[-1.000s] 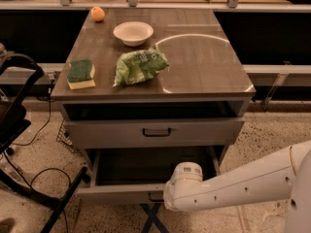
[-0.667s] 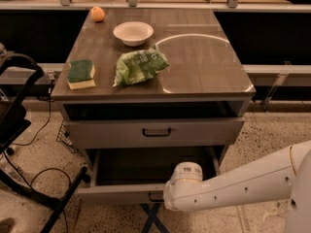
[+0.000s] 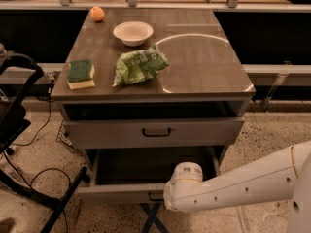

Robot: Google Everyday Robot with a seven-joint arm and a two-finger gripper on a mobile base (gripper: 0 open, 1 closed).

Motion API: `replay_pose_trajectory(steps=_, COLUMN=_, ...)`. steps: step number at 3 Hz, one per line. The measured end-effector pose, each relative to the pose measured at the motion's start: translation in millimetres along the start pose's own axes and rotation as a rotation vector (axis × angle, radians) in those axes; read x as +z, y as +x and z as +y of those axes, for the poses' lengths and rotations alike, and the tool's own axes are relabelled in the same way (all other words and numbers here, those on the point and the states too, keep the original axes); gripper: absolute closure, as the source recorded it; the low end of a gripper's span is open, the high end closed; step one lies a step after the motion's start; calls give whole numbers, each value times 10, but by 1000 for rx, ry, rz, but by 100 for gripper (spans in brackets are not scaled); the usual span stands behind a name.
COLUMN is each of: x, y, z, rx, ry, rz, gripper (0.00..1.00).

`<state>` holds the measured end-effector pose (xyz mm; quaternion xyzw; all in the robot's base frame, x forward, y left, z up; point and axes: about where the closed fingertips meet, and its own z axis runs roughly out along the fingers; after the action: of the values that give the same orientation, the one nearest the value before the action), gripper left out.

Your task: Open middle drawer

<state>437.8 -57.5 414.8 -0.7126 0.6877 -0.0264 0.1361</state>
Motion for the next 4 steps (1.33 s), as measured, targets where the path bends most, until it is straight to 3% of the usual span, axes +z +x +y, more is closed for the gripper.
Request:
replay_pose_trajectory(steps=1, x=-113, y=4, z=-25, rx=0, ry=16, rz=18, gripper=100)
replay_pose_trajectory(steps=2, x=-358, y=-8, z=-85, rx=0, ry=50, rz=55, gripper=100)
replay_pose_trajectory(steps=3, x=-1256, y=-27, z=-319, rx=-10, ry=183, rz=173, gripper=100)
replay_pose_trajectory(steps=4, x=-1730, y=-5, z=-532, rx=-24, ry=274, rz=214, gripper=100)
